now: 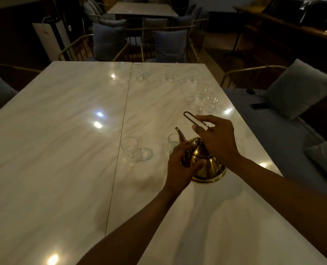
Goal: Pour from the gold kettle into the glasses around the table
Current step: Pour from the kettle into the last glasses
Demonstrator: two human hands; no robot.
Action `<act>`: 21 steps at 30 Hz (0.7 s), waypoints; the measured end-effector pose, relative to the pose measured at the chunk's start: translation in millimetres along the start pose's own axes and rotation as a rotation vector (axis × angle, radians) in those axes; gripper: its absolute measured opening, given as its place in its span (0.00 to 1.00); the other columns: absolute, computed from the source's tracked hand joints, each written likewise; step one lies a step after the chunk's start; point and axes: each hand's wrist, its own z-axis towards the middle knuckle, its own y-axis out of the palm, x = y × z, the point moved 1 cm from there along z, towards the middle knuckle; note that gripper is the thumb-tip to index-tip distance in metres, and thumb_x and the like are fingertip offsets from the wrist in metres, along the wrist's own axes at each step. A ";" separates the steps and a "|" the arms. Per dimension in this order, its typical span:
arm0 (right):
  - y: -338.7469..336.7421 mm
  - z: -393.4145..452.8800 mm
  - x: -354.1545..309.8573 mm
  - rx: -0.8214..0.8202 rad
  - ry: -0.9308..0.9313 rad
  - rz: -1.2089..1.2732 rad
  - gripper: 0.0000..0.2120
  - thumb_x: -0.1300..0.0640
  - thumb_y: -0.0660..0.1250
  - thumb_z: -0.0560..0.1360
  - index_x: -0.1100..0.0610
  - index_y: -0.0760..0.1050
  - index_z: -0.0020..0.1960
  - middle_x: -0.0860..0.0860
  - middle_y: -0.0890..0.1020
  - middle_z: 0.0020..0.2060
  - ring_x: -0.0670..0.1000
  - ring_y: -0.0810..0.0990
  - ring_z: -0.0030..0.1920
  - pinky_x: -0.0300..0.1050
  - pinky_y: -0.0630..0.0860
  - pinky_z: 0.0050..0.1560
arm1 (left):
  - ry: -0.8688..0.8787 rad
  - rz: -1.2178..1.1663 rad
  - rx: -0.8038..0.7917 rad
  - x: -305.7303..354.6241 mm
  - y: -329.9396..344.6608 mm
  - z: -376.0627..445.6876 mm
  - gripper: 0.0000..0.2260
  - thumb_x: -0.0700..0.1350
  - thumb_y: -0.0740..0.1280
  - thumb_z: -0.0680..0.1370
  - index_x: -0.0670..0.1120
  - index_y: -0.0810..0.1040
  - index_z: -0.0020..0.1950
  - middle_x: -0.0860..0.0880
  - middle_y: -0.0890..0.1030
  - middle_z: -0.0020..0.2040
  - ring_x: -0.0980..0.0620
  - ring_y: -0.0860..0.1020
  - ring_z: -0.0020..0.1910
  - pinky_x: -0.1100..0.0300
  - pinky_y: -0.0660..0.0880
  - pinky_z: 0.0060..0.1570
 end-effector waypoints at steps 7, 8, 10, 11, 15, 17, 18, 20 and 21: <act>-4.0 -8.8 -34.9 0.022 -0.049 0.079 0.15 0.57 0.73 0.72 0.54 0.80 0.59 0.36 0.81 0.44 0.64 0.80 0.39 0.38 0.77 0.33 | 0.102 0.050 0.056 31.3 -23.3 -3.6 0.24 0.52 0.75 0.70 0.48 0.77 0.64 0.54 0.75 0.64 0.59 0.73 0.65 0.54 0.74 0.65; -4.5 -10.5 -40.3 0.022 -0.062 0.090 0.15 0.58 0.73 0.73 0.55 0.80 0.59 0.36 0.81 0.45 0.64 0.81 0.40 0.38 0.77 0.34 | 0.111 0.067 0.067 35.1 -26.3 -5.3 0.23 0.51 0.75 0.70 0.49 0.77 0.64 0.54 0.75 0.64 0.57 0.73 0.66 0.50 0.74 0.65; -4.4 -15.4 -48.5 0.020 -0.080 0.112 0.15 0.58 0.73 0.73 0.56 0.80 0.59 0.38 0.81 0.46 0.63 0.81 0.42 0.39 0.79 0.36 | 0.105 0.100 0.081 41.1 -32.4 -10.2 0.23 0.51 0.76 0.70 0.51 0.77 0.64 0.57 0.74 0.64 0.55 0.73 0.66 0.48 0.74 0.64; -3.4 -18.7 -51.1 0.020 -0.080 0.124 0.15 0.58 0.73 0.73 0.56 0.80 0.59 0.37 0.82 0.45 0.63 0.81 0.41 0.42 0.79 0.37 | 0.100 0.106 0.085 43.7 -35.9 -13.5 0.23 0.51 0.76 0.70 0.51 0.77 0.64 0.58 0.74 0.63 0.56 0.73 0.66 0.49 0.75 0.64; 6.6 -36.9 -53.2 0.002 -0.056 0.174 0.14 0.58 0.73 0.72 0.55 0.81 0.58 0.50 0.85 0.41 0.61 0.75 0.28 0.50 0.75 0.30 | 0.084 0.125 0.094 46.4 -50.4 -33.2 0.23 0.48 0.76 0.70 0.49 0.78 0.64 0.62 0.73 0.62 0.56 0.72 0.66 0.50 0.74 0.66; 14.3 -46.9 -50.6 -0.021 -0.035 0.194 0.14 0.58 0.74 0.72 0.55 0.81 0.57 0.56 0.85 0.41 0.58 0.70 0.24 0.46 0.72 0.27 | 0.043 0.121 0.102 42.4 -56.8 -46.9 0.22 0.49 0.76 0.70 0.50 0.78 0.64 0.62 0.73 0.62 0.55 0.72 0.66 0.50 0.73 0.66; 18.4 -51.7 -49.8 -0.031 -0.026 0.202 0.14 0.58 0.74 0.72 0.55 0.81 0.57 0.57 0.85 0.40 0.54 0.69 0.23 0.44 0.71 0.26 | 0.025 0.120 0.110 40.1 -60.1 -53.8 0.22 0.49 0.76 0.70 0.50 0.78 0.63 0.60 0.74 0.63 0.54 0.72 0.66 0.49 0.73 0.66; 26.9 -60.8 -47.9 -0.048 -0.008 0.206 0.14 0.58 0.74 0.72 0.55 0.81 0.57 0.58 0.85 0.37 0.50 0.69 0.23 0.41 0.69 0.26 | -0.011 0.118 0.122 35.3 -66.2 -65.6 0.22 0.50 0.76 0.70 0.50 0.78 0.63 0.56 0.74 0.64 0.54 0.72 0.66 0.49 0.73 0.66; 31.3 -65.1 -47.0 -0.055 0.003 0.203 0.14 0.58 0.74 0.72 0.54 0.81 0.57 0.59 0.84 0.36 0.51 0.69 0.23 0.41 0.70 0.26 | -0.025 0.120 0.123 32.9 -69.5 -70.5 0.22 0.50 0.76 0.70 0.50 0.78 0.63 0.57 0.74 0.63 0.54 0.72 0.66 0.49 0.73 0.66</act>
